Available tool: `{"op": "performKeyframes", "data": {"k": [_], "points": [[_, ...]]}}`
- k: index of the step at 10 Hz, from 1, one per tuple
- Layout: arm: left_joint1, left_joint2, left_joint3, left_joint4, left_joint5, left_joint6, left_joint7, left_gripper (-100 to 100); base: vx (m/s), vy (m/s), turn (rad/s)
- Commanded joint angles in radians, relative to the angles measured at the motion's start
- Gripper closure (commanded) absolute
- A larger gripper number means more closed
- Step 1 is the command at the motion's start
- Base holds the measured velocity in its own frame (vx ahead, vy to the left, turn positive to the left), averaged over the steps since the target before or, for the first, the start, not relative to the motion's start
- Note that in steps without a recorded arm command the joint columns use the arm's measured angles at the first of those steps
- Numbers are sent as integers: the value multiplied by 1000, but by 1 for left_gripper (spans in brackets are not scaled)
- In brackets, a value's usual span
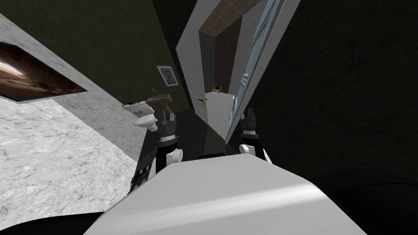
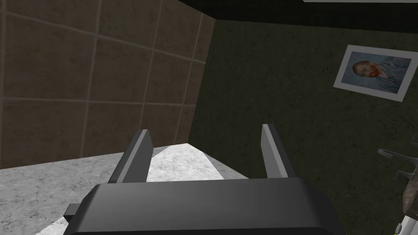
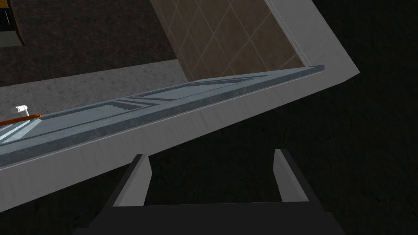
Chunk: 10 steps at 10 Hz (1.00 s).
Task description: Push the door open
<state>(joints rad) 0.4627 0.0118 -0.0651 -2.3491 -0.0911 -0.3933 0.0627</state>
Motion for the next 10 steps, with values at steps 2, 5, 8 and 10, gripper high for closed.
{"op": "performKeyframes", "data": {"k": [2,5,8,10], "points": [[-27,17,6,49,5,0,-5,-100,100,63,-162],[-56,32,11,101,11,1,-10,-100,146,105,-108],[-86,45,17,156,17,1,-15,-100,105,87,-124],[-109,52,22,197,22,1,-19,-100,106,103,-144]]}}
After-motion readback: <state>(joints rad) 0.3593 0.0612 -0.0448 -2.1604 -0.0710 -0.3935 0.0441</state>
